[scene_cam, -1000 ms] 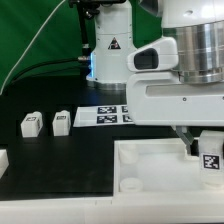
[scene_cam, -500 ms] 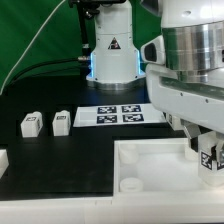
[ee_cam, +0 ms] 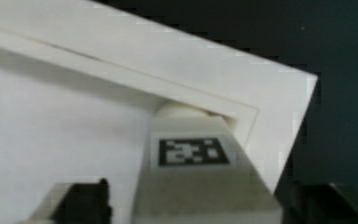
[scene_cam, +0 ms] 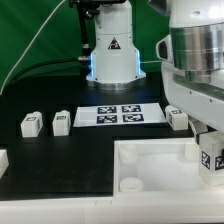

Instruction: Assemble one leg

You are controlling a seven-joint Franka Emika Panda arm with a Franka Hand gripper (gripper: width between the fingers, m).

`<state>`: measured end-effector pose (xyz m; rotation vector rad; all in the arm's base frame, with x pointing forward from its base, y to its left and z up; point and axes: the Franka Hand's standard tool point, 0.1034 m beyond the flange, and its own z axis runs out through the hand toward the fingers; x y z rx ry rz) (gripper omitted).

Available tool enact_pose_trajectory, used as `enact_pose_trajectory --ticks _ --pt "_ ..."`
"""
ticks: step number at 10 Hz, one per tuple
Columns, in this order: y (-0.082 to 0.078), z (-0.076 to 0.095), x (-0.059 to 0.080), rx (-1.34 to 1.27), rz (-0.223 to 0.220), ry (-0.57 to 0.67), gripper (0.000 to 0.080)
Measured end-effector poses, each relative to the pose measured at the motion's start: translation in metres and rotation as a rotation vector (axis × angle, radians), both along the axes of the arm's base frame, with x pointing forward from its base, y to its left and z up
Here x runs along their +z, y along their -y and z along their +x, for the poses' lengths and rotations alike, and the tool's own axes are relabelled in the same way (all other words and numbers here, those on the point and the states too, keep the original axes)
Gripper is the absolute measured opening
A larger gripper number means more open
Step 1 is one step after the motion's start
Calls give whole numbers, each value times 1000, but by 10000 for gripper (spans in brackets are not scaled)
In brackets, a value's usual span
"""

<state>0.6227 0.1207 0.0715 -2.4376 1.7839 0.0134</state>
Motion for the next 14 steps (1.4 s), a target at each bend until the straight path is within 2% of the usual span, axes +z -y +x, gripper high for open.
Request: enact_pose_trajectory --ticks 1,2,6,8,14 --pt "-5 -1 -1 10 -1 -2 608" --pt "-8 -3 -2 23 -1 -3 637" --pt "-8 -2 -2 319 -18 7 648" --pt "-3 -1 -1 582 -32 32 648" --pt "-1 -2 -2 1273 -78 92 648"
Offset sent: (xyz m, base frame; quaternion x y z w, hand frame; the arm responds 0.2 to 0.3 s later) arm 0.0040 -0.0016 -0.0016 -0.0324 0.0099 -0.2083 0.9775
